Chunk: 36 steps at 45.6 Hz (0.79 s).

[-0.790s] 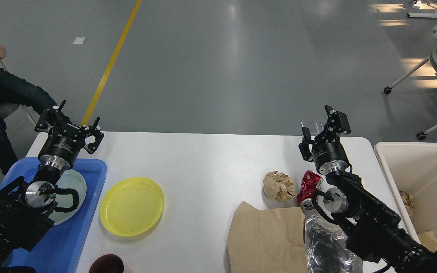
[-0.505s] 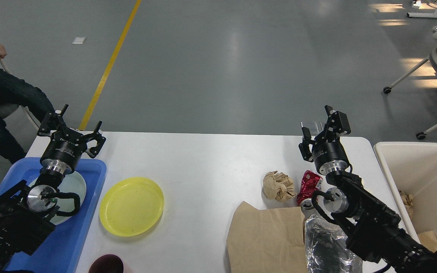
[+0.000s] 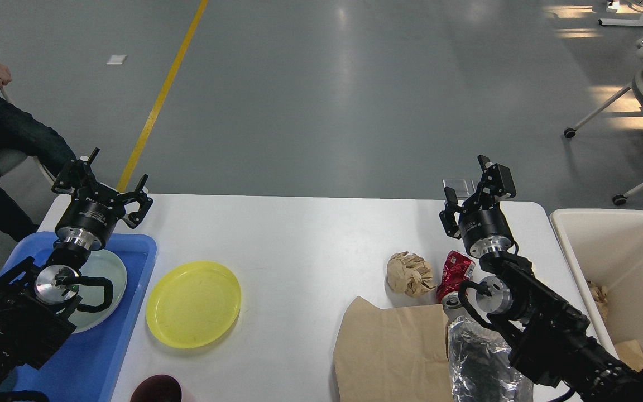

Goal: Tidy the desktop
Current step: 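Raise the left gripper up and away from the blue tray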

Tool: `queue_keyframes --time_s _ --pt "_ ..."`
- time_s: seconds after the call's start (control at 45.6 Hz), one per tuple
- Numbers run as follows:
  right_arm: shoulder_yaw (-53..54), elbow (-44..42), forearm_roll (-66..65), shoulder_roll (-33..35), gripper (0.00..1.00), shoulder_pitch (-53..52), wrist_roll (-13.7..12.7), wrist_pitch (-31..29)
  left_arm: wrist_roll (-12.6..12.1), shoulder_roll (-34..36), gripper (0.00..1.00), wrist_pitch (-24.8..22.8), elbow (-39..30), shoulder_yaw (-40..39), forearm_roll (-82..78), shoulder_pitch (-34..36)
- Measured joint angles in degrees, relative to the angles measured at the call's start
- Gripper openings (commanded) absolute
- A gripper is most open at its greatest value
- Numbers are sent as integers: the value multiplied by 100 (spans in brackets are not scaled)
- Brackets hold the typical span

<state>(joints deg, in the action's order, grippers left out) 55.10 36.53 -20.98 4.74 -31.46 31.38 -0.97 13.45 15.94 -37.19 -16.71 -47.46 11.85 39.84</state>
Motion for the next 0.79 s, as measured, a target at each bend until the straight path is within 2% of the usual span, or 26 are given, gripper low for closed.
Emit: queue_keyframes --time_s 0.11,0.197,0.351,0.592,0.724,0.79 --pt "-1 0 0 0 100 0 0 0 -3 137 97 -74 -32 331 -161 52" --pt "-3 0 0 0 100 0 0 0 -5 260 97 -159 -38 979 -195 232" --pt "-3 1 0 1 100 0 0 0 -13 633 97 -215 -30 3002 -210 833" --pt "1 2 0 0 100 0 0 0 -18 721 97 -252 -29 6965 -218 1992" --pt "1 2 0 0 100 0 0 0 -18 661 97 -253 -35 8354 -238 2441" --pt "1 2 0 0 100 0 0 0 -17 654 97 -254 -34 8763 -243 2583"
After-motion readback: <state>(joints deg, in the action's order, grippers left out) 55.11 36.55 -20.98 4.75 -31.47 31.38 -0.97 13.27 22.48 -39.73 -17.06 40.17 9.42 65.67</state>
